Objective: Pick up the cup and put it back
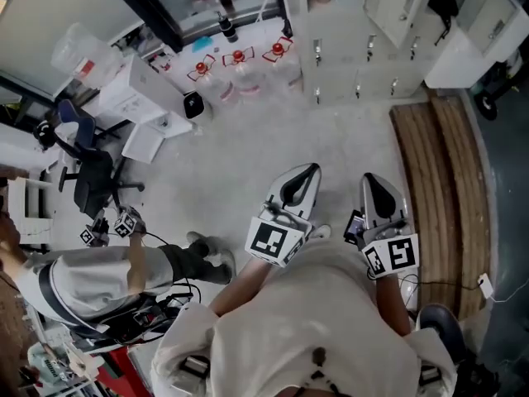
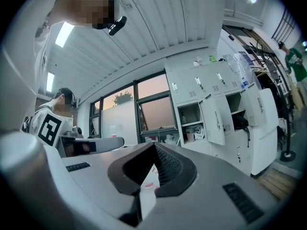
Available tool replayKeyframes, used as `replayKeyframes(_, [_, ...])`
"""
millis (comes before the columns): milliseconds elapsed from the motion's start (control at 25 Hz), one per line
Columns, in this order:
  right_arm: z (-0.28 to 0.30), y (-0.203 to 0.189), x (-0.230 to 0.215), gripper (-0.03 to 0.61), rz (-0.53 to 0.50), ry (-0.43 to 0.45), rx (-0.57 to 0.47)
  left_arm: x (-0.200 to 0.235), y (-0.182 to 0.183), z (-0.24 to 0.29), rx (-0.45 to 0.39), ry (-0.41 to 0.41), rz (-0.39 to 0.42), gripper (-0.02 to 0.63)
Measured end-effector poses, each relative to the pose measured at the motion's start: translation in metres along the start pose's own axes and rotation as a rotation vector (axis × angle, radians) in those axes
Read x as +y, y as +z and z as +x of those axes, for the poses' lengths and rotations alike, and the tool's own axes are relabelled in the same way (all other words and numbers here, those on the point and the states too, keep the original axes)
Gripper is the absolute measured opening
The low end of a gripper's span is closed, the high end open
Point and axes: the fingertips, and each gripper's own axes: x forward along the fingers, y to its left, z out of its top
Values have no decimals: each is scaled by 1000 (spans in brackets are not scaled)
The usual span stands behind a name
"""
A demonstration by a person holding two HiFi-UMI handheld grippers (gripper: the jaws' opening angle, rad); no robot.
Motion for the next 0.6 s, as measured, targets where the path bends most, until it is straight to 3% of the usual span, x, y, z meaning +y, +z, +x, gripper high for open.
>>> replayKeyframes(280, [-6,-3,20,25,-12,7,-1,7,1,-24,-18,30,-13,9])
replayKeyframes(600, [-10,-1,20,25,-16,-47,-17,2,2,-24,-16,-29,-2,9])
